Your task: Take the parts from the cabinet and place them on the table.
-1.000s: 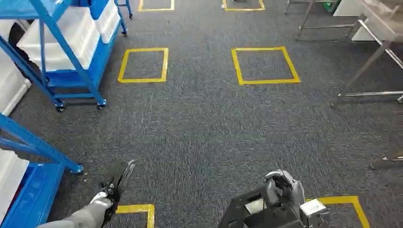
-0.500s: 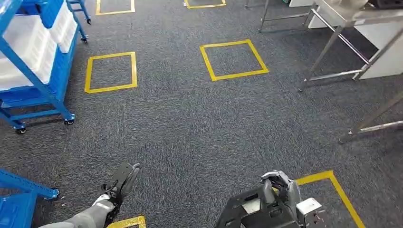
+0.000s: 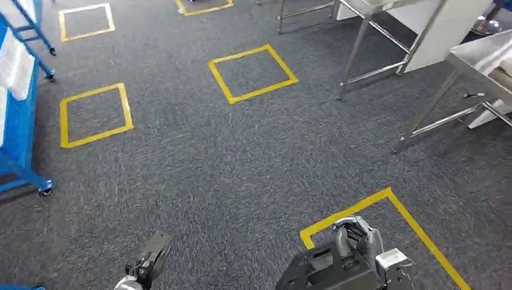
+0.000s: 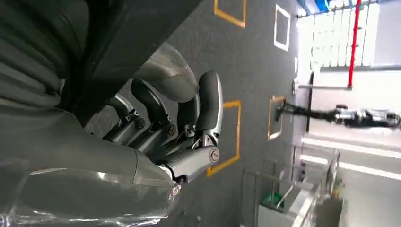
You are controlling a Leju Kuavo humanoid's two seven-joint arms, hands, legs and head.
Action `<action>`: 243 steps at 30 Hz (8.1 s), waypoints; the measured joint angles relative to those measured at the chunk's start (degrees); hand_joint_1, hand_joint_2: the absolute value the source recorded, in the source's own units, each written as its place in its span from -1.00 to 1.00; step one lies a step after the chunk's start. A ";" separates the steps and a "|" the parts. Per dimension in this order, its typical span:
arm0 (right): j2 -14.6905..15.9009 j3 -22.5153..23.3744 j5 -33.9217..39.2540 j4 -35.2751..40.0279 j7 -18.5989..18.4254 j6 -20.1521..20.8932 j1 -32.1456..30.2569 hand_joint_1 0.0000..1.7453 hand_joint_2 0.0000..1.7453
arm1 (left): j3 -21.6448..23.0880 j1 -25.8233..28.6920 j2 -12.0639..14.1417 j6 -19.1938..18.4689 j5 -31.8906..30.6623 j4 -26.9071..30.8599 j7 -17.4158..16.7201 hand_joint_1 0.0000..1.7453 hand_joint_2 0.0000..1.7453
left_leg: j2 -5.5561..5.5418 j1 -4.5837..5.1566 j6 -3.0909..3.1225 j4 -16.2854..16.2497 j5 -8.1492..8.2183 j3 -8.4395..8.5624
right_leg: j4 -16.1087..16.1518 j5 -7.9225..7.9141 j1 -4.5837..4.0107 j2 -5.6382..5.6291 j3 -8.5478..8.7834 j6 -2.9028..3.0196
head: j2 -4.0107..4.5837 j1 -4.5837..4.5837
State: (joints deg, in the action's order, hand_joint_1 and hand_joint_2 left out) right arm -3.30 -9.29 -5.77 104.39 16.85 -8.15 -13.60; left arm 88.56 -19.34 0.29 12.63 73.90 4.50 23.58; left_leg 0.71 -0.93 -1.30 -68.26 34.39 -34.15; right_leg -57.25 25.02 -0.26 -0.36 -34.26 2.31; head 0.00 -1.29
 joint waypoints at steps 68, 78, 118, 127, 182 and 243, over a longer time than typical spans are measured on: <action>0.02 0.96 -9.95 15.21 0.90 -15.98 -2.11 1.00 1.00 | -1.27 12.55 5.11 -8.48 10.14 -1.01 4.53 -1.00 -1.00 | -0.41 -0.28 0.42 7.25 -8.50 -0.37 | -1.36 4.72 0.32 -0.49 4.10 -0.82 | 0.00 0.87; 0.33 2.06 -12.81 16.41 -0.07 -19.72 -1.32 1.00 1.00 | -0.96 13.07 5.31 -8.76 11.10 -1.29 4.81 -1.00 -1.00 | -0.27 -0.36 2.69 9.91 -7.00 2.01 | -17.09 12.11 0.74 -0.21 -4.56 -3.81 | 0.02 0.44; 1.62 4.20 -25.31 16.17 -2.86 -29.46 3.82 1.00 1.00 | 0.07 13.56 5.20 -8.92 10.58 -1.29 4.02 -1.00 -1.00 | -0.45 0.10 0.78 10.52 -4.80 4.33 | -1.51 2.33 0.28 0.13 0.44 -2.25 | 0.00 1.18; 1.64 4.24 -28.92 15.96 -3.45 -30.80 4.39 1.00 1.00 | 0.07 13.66 5.33 -8.94 9.90 -1.29 4.02 -1.00 -1.00 | -0.48 0.08 -0.04 -2.89 -3.31 -4.39 | -0.15 4.26 0.58 0.03 4.46 -0.69 | 0.00 1.66; 3.72 6.25 -25.85 13.38 -7.78 -23.76 7.43 1.00 1.00 | 0.13 13.64 5.14 -10.64 9.88 -1.29 4.22 -1.00 -1.00 | 0.76 0.30 0.36 5.61 -2.97 9.09 | -1.11 0.06 0.48 0.38 -0.48 -0.95 | 0.00 1.46; 4.09 -15.41 -73.35 -17.84 -24.48 -14.82 46.55 1.00 1.00 | 0.15 10.82 5.42 -11.85 -0.70 0.57 -0.89 -1.00 -1.00 | -1.12 0.27 0.21 7.51 -5.05 5.51 | -0.92 -2.27 0.72 0.26 -3.38 -0.70 | 0.00 1.22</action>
State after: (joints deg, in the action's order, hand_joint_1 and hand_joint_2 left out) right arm 0.79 -24.70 -79.12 86.55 -7.63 -22.97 32.96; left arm 88.72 -8.53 5.70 0.79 73.20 5.07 22.69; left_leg -0.41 -0.66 -1.09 -60.75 29.34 -28.64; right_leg -58.17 22.75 0.46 -0.10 -37.64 1.61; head 0.00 -0.07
